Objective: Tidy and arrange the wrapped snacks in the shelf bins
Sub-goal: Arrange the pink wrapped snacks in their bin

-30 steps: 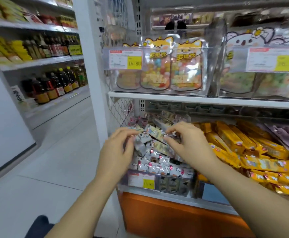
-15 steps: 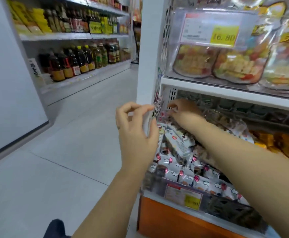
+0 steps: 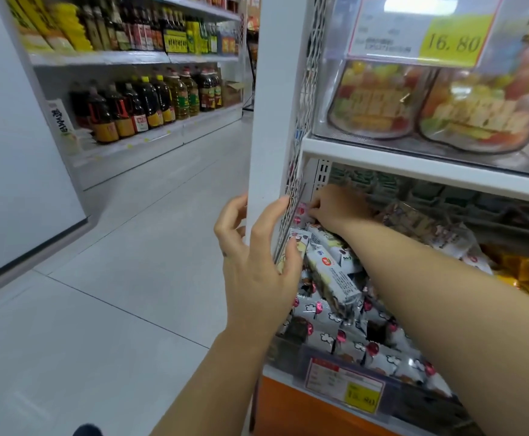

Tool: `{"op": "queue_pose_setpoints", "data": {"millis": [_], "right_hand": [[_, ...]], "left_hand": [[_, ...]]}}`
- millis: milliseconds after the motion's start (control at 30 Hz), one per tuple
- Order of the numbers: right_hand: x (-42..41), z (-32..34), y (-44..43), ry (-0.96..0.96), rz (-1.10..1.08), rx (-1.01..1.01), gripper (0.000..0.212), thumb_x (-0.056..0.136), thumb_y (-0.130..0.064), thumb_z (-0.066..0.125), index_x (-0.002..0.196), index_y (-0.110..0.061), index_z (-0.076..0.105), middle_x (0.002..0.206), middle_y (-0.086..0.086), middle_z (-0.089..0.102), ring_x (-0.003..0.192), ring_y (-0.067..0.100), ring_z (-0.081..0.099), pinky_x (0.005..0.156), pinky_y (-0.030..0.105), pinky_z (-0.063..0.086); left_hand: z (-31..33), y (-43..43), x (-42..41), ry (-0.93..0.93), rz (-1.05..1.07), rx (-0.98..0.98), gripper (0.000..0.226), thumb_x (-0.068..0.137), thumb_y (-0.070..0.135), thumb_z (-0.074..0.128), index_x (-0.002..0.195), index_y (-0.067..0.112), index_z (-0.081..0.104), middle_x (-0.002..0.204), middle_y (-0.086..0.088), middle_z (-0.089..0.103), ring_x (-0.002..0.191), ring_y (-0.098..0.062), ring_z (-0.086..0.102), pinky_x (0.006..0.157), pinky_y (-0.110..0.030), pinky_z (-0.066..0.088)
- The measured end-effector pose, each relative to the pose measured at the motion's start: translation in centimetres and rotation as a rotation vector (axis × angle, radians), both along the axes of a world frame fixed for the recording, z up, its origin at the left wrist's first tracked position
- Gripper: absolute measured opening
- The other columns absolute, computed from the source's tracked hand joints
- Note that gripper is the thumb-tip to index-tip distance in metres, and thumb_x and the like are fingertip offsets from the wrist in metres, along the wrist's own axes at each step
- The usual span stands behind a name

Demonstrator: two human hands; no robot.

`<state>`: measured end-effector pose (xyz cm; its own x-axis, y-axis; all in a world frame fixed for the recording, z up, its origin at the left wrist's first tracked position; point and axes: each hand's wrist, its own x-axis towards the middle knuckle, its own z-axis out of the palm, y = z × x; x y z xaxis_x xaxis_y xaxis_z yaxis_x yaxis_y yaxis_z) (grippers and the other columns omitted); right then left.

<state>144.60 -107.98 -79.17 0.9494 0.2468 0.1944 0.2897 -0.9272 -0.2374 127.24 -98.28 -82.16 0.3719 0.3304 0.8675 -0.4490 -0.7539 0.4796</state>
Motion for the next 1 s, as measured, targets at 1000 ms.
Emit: {"op": "queue_pose_setpoints", "data": {"millis": [1000], "right_hand": [[-21.0, 5.8, -10.6, -0.280, 0.128, 0.913, 0.007, 0.095, -0.025, 0.052, 0.088, -0.025, 0.054, 0.076, -0.003, 0.062, 0.065, 0.007, 0.062, 0.054, 0.016, 0.046]], "left_hand": [[3.8, -6.0, -6.3, 0.317, -0.169, 0.057, 0.052, 0.087, 0.013, 0.059, 0.135, 0.023, 0.044, 0.137, 0.006, 0.036, 0.122, 0.000, 0.033, 0.101, -0.023, 0.033]]}}
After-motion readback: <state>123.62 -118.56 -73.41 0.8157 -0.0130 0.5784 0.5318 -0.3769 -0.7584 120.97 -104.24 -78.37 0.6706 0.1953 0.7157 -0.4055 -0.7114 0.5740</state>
